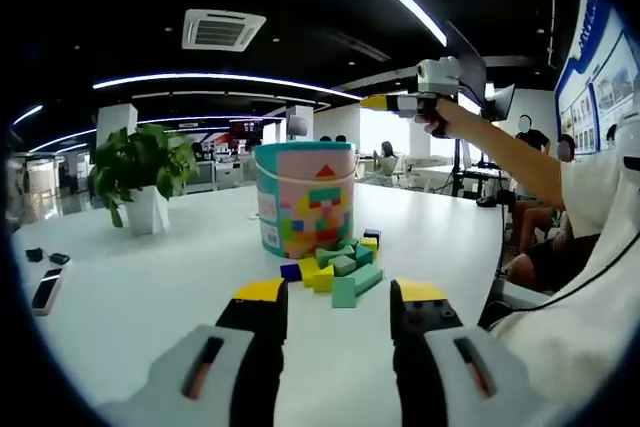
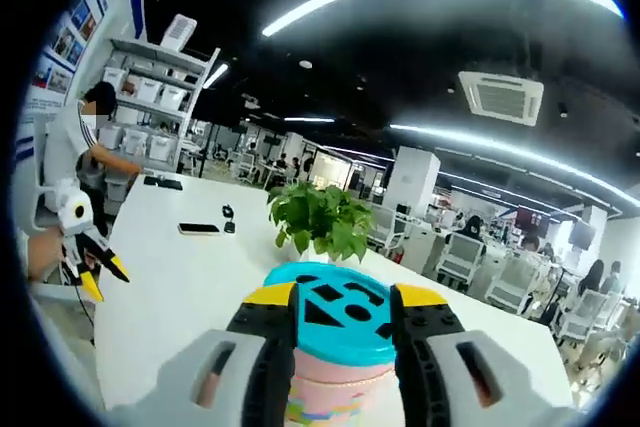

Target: Arrange the toys in the designated storage area by placing each visible toy with the group until no toy remains scattered across the table.

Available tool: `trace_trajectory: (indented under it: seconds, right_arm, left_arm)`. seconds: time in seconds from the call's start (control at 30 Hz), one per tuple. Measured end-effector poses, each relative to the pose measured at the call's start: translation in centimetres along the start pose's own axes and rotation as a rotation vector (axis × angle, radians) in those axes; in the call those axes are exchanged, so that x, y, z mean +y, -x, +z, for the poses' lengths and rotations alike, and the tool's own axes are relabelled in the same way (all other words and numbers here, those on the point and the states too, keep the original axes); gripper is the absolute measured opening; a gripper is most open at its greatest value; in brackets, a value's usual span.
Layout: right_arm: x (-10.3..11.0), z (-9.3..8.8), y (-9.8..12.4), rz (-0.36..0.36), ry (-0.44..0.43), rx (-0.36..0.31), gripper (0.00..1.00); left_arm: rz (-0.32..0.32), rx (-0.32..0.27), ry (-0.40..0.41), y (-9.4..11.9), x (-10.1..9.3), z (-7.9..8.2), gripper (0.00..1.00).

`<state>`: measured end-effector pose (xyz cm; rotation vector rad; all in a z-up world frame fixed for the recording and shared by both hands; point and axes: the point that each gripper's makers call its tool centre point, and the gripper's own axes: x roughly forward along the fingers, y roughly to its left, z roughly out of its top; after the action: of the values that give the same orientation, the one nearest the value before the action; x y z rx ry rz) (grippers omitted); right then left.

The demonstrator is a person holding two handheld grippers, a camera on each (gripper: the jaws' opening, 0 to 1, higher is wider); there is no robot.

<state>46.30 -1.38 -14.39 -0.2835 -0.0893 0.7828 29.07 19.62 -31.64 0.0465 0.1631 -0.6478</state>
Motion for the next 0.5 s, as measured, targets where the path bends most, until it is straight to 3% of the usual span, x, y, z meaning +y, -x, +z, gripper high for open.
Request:
trace_trajectory:
  seconds: [0.07,0.2,0.33,0.4,0.5]
  right_arm:
    - [0.9,0.0,0.8,0.003,-0.044,-0.036,0.37]
    - [1.9,-1.6,1.9,-0.013,-0.021,-0.008,0.33]
    - [2.2,-2.2,2.7,-0.019,-0.025,-0.025,0.34]
    - [3.1,-2.5,2.9,0.024,-0.075,-0.039,0.35]
    - [3.4,-3.3,3.1,0.015,-0.044,-0.011,0.35]
  left_arm:
    - [-0.001,0.002,-0.001,0.0,0.0,-0.1,0.42]
    - [-0.004,0.007,-0.004,0.0,-0.1,-0.2,0.42]
    - [0.0,0.003,-0.003,0.0,-0.1,-0.2,0.42]
    - [-0.007,-0.007,0.0,0.0,-0.3,0.0,0.43]
    - [-0.009,-0.027,0.009,0.1,-0.4,0.5,0.43]
